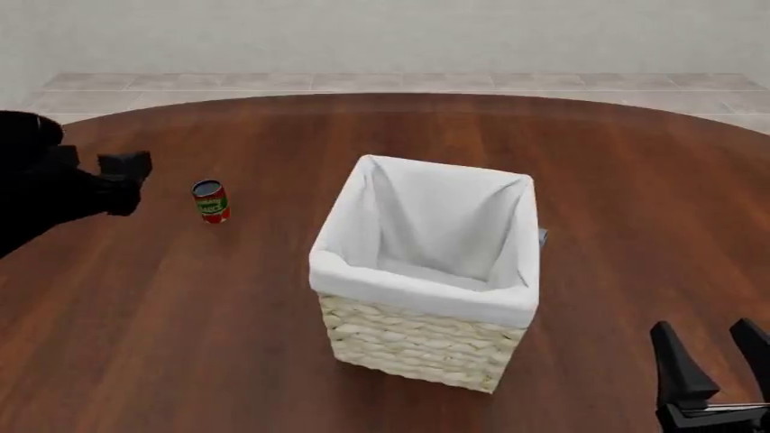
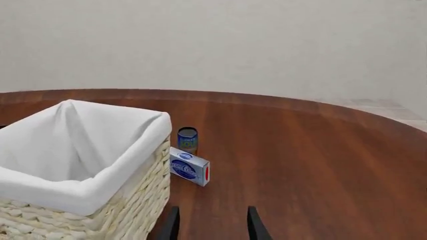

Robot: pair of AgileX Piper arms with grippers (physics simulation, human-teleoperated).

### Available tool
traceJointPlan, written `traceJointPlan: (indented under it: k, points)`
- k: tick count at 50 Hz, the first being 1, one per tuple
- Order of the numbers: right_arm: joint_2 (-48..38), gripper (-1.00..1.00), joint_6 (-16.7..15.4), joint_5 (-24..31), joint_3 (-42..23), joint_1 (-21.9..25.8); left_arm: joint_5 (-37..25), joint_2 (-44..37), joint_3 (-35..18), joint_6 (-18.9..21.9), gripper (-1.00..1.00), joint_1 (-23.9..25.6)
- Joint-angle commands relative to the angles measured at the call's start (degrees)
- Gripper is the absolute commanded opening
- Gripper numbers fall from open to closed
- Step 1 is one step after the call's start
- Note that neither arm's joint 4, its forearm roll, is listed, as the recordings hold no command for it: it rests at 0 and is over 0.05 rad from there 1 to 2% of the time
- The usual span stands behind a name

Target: Pick up the tomato sauce, and put it in the basket.

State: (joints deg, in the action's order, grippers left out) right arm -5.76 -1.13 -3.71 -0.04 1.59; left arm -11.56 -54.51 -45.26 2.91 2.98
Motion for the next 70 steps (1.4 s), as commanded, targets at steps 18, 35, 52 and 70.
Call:
traceJointPlan:
  k: [18,35,52,70]
  points:
    - [-0.41,1.00,-0.52,-0.29,0.01,-0.14,-8.24,-21.03,-16.35,7.55,1.00,-1.82]
    - [-0.65,1.00,-0.41,-0.39,0.02,-0.22,-8.29,-33.91,-25.02,8.14,1.00,-1.26]
    - [-3.09,1.00,-0.41,-2.22,0.02,-0.09,-11.86,-43.04,-36.27,6.86,1.00,-1.25]
    - [-4.82,1.00,-0.63,-3.41,0.02,-0.13,-9.50,-52.17,-41.20,8.24,1.00,-4.91]
